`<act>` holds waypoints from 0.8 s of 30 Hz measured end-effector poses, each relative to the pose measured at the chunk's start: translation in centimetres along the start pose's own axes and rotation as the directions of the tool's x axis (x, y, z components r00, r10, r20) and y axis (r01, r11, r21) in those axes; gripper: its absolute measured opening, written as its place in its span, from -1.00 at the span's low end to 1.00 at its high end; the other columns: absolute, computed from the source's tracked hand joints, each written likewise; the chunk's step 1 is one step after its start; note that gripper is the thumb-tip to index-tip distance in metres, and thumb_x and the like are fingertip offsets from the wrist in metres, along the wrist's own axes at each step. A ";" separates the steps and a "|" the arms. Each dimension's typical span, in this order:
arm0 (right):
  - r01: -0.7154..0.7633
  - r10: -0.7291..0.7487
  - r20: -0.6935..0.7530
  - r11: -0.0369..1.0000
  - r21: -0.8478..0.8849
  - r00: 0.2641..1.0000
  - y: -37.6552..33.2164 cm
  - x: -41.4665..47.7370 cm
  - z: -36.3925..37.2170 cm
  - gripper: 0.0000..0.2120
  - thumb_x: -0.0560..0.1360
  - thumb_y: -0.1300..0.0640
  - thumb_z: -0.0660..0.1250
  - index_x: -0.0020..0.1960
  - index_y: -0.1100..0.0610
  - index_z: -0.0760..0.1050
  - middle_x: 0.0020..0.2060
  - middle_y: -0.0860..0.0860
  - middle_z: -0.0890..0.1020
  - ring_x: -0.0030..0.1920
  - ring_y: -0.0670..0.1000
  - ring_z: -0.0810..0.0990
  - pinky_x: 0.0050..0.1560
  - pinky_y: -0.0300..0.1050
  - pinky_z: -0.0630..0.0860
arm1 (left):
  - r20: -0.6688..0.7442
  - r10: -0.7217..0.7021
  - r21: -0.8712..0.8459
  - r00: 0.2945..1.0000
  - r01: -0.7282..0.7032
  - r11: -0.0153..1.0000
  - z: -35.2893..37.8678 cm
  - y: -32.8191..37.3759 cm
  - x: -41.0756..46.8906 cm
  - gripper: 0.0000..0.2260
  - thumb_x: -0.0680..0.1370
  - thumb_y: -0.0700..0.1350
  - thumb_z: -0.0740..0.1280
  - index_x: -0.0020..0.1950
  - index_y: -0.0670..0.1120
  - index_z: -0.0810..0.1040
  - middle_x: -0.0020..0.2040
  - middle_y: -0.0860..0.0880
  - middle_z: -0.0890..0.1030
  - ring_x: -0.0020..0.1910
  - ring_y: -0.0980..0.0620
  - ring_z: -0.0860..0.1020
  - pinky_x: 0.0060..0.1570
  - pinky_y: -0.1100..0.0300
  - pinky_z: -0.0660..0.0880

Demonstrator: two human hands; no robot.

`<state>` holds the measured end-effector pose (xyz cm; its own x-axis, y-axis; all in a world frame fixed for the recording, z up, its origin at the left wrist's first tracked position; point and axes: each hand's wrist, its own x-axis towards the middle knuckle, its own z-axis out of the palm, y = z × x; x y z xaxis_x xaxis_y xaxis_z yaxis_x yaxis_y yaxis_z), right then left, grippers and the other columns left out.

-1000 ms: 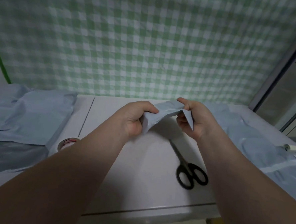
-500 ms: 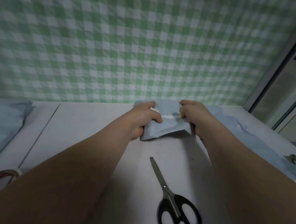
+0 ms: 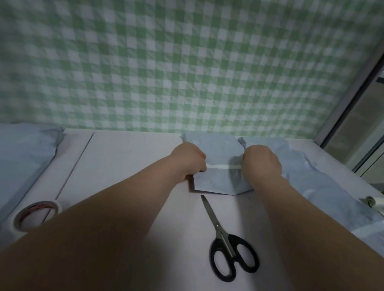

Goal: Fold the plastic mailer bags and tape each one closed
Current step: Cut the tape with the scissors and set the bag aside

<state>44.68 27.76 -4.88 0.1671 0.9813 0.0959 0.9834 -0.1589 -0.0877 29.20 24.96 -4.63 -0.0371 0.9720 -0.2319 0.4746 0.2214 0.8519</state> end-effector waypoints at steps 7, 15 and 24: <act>0.109 -0.112 -0.002 0.970 -0.218 0.994 -0.9 -3.0 -0.9 -0.77 0.50 0.24 0.19 0.13 0.14 0.49 0.13 0.05 0.51 0.24 0.10 0.36 0.04 -0.11 0.37 | 0.055 0.041 0.356 0.998 -0.058 0.933 -2.0 -0.3 -3.0 -0.83 0.50 -0.31 0.22 -0.17 -0.03 0.40 -0.42 -0.12 0.51 -0.43 -0.09 0.48 -0.35 0.18 0.47; 0.127 -0.125 0.160 0.992 0.000 0.979 -5.4 -8.6 -3.2 -0.81 0.51 0.16 0.24 -0.27 0.16 0.38 -0.31 -0.02 0.41 -0.23 0.02 0.49 -0.27 -0.21 0.37 | -0.105 0.167 0.500 0.980 -0.093 0.861 -7.9 -2.1 -7.7 -0.90 0.49 -0.26 0.25 -0.11 -0.06 0.42 -0.29 -0.08 0.52 -0.26 -0.02 0.46 -0.15 0.16 0.48; 0.357 -0.386 0.111 0.909 0.216 0.916 -11.2 -15.4 -1.8 -0.81 0.44 0.13 0.26 -0.01 0.11 0.60 -0.07 0.05 0.64 -0.07 0.09 0.60 -0.23 -0.17 0.41 | -0.344 0.113 0.642 0.932 0.146 0.752 -17.8 -10.8 -13.4 -0.61 0.51 -0.21 0.27 0.34 -0.03 0.48 0.30 -0.04 0.50 0.27 -0.06 0.44 0.26 0.15 0.37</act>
<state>31.20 14.20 -3.56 -0.2341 0.9721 0.0120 0.9381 0.2291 -0.2598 8.89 10.98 -2.34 -0.2835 0.9581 0.0412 0.9166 0.2581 0.3053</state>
